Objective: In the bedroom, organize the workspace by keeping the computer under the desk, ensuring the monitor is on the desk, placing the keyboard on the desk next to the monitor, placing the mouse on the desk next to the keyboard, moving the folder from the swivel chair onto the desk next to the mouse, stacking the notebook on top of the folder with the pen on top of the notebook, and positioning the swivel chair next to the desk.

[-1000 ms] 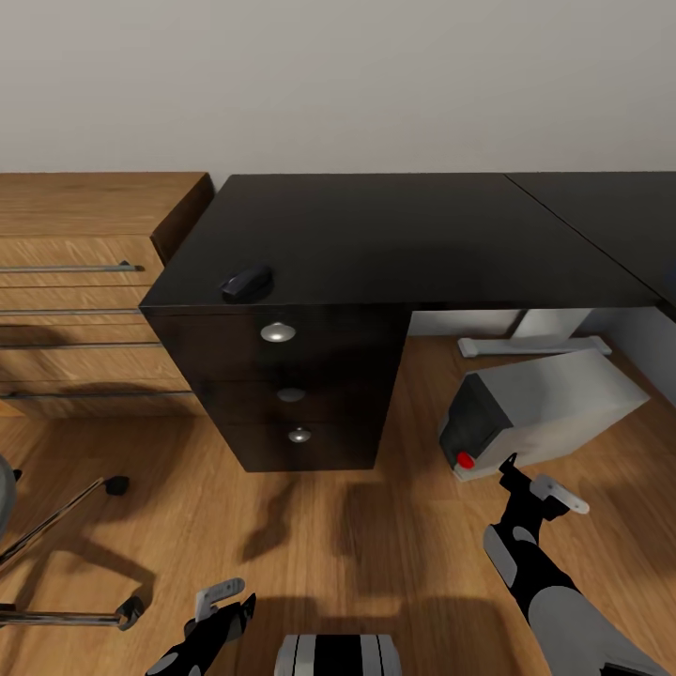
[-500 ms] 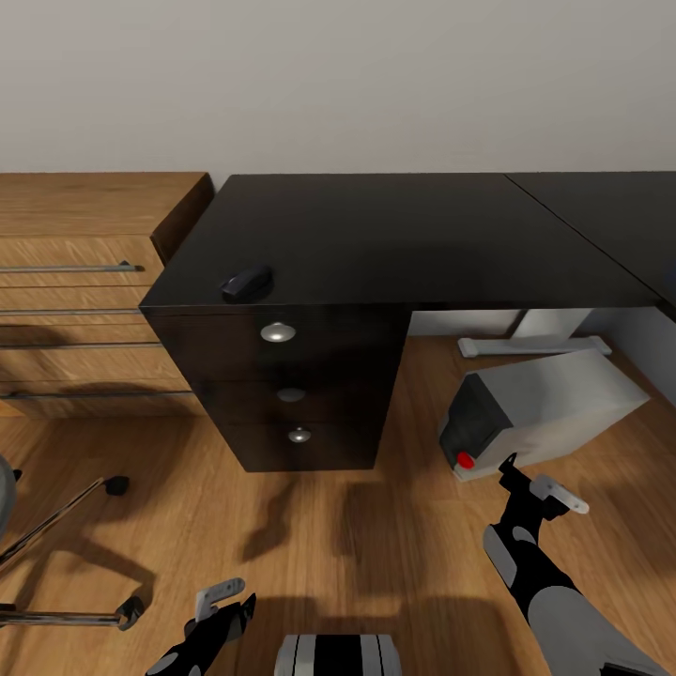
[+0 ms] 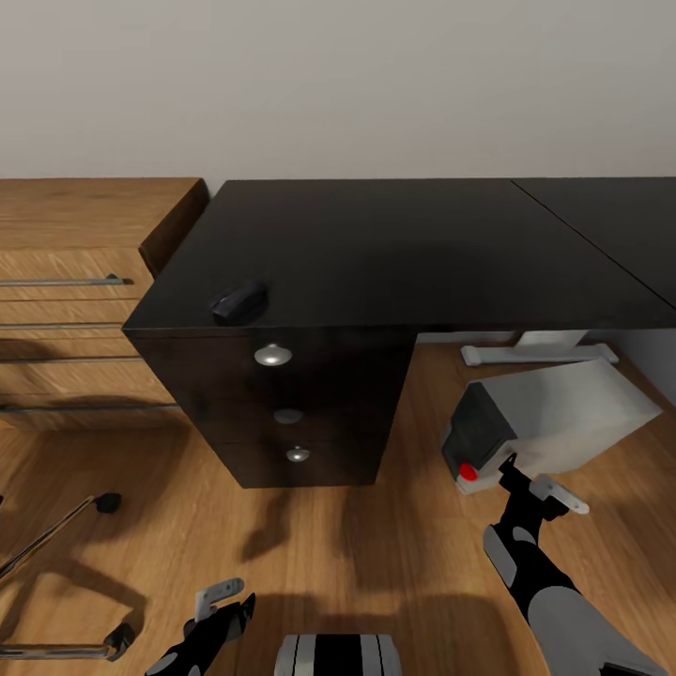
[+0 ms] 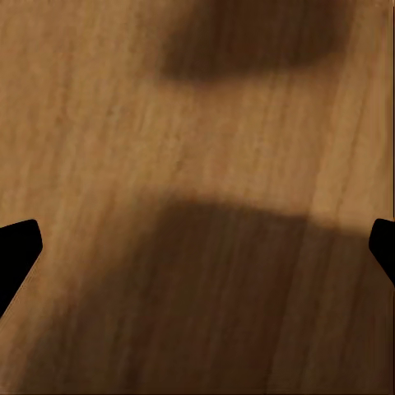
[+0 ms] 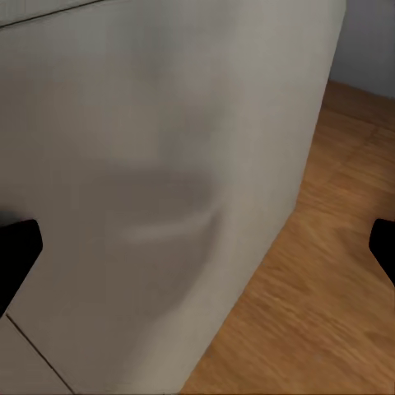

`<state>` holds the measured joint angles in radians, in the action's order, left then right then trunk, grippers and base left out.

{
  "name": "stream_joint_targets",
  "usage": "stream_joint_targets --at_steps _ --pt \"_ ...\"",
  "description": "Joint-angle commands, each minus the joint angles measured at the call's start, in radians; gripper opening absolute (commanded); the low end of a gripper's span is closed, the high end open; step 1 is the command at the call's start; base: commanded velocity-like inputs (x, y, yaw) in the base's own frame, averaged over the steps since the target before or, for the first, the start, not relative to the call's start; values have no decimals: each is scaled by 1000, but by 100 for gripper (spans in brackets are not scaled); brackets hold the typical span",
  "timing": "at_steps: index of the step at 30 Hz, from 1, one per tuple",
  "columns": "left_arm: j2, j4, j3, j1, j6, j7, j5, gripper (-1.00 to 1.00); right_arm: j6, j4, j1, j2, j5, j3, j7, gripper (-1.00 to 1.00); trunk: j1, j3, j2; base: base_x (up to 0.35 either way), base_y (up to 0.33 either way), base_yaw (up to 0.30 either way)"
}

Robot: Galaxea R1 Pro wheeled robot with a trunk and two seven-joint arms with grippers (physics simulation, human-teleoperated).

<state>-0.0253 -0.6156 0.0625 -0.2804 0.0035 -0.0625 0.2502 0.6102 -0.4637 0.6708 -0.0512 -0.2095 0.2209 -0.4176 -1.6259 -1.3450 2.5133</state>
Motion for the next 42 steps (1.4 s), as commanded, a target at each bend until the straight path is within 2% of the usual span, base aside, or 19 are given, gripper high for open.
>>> stream_joint_targets --at_steps 1,42 --pt "-1 0 5 0 0 -7 9 100 3 0 1 0 -4 -3 3 100 0 -1 0 172 0 0" --pt "-1 0 5 0 1 -5 10 100 3 1 1 -1 -4 -2 3 100 0 -1 0 10 0 0"
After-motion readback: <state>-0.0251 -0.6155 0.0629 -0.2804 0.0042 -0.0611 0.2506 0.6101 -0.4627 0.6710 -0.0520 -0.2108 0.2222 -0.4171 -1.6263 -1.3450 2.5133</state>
